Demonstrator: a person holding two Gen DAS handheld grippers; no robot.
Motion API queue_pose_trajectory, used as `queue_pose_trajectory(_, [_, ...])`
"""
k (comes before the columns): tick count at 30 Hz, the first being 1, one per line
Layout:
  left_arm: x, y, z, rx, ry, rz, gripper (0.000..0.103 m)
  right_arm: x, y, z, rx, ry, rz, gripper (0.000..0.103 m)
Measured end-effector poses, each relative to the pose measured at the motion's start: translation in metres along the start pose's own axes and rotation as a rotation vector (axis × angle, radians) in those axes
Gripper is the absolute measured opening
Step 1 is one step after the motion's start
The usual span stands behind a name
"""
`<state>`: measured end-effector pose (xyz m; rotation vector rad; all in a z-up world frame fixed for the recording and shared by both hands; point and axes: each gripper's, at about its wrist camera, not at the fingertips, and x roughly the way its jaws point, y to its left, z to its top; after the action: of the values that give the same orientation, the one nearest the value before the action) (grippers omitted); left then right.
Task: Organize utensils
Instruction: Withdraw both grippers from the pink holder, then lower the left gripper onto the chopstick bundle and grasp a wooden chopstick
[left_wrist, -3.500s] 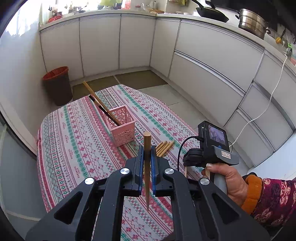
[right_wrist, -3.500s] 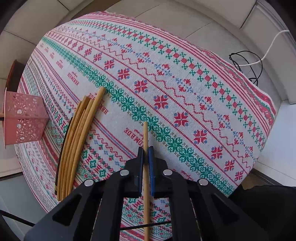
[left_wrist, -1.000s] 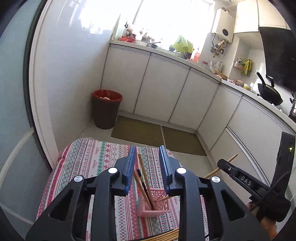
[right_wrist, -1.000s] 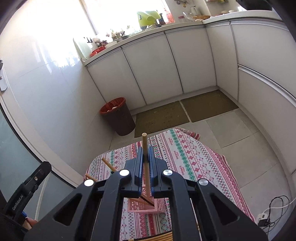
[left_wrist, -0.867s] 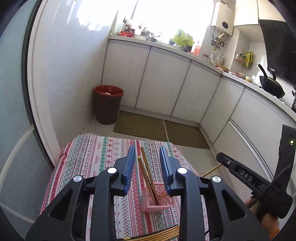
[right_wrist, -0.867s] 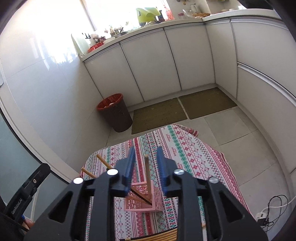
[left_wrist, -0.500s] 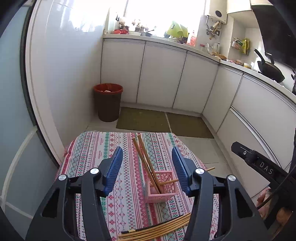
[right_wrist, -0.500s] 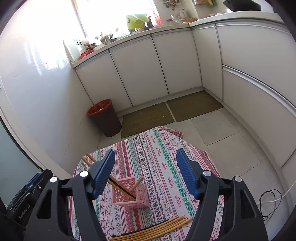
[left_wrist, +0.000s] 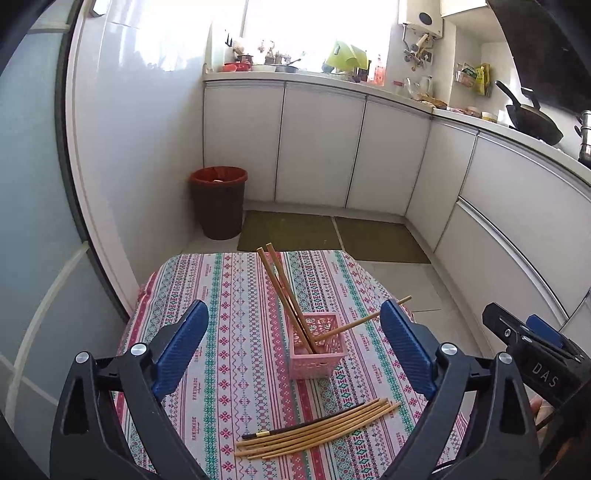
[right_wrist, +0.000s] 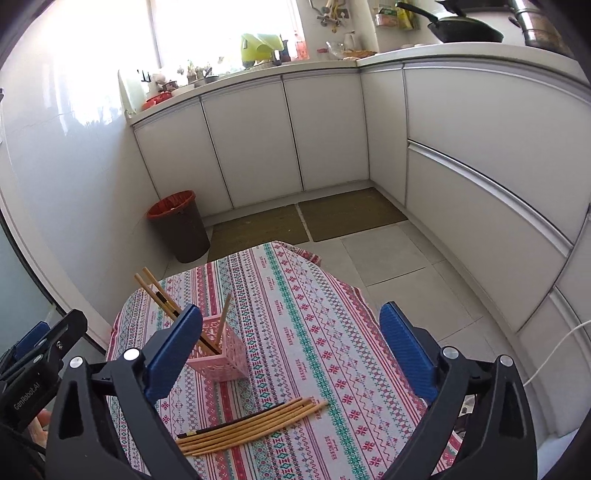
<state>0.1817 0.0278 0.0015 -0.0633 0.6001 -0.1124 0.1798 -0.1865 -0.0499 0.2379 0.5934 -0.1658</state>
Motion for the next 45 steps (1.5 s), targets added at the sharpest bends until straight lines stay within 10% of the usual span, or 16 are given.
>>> queue_pose_trajectory(15, [0.021, -0.026, -0.037, 0.143, 0.161, -0.045, 0.096, -0.022, -0.05, -0.059, 0.011, 0.148, 0.049, 0.096])
queue_pose_trajectory(30, [0.152, -0.096, -0.138, 0.214, 0.788, -0.402, 0.096, 0.001, -0.162, -0.132, 0.256, 0.361, -0.051, 0.096])
queue_pose_trajectory(45, [0.191, -0.139, -0.148, 0.238, 0.847, -0.536, 0.096, 0.028, -0.223, -0.15, 0.619, 0.48, 0.007, 0.096])
